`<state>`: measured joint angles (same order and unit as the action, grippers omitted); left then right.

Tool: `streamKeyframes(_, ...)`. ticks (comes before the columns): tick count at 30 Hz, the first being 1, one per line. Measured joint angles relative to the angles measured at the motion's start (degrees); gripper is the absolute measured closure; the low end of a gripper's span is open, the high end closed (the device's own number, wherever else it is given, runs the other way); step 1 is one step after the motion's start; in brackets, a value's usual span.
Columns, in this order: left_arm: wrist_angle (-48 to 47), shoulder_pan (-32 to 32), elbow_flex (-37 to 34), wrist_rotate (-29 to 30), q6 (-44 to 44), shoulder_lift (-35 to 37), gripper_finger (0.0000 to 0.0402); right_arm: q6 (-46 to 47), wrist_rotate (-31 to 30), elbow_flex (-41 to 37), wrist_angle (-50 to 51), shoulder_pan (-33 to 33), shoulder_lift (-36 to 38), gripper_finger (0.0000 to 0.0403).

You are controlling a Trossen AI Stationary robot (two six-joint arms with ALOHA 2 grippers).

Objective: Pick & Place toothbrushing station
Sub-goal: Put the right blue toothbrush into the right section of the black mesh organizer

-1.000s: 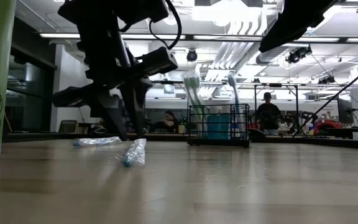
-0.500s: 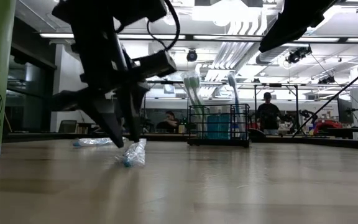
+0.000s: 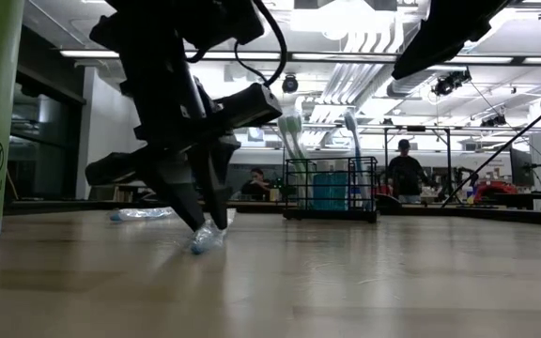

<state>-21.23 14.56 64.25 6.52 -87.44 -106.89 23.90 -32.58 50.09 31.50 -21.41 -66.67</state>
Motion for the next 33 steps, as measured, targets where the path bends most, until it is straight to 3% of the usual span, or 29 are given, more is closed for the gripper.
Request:
streamKeyframes(7, 0.6, 0.2, 0.2, 0.9, 4.3, -0.2, 0.0391, 0.0, 0.0, 0.0, 0.0, 0.0, 0.0, 0.0251)
streamKeyframes(11, 4.1, 0.1, 0.1, 1.1, 8.6, -0.3, 0.0393, 0.0, 0.0, 0.0, 0.0, 0.0, 0.0, 0.0251)
streamKeyframes(19, 20.6, 0.1, 0.1, 1.6, 21.8, -0.5, 0.0395, 0.0, 0.0, 0.0, 0.0, 0.0, 0.0, 0.0251)
streamKeyframes(33, 28.8, 1.0, 0.1, 13.6, 35.3, 0.5, 0.0396, 6.5, -0.5, 0.0, 7.5, 0.0, 0.0, 0.0251)
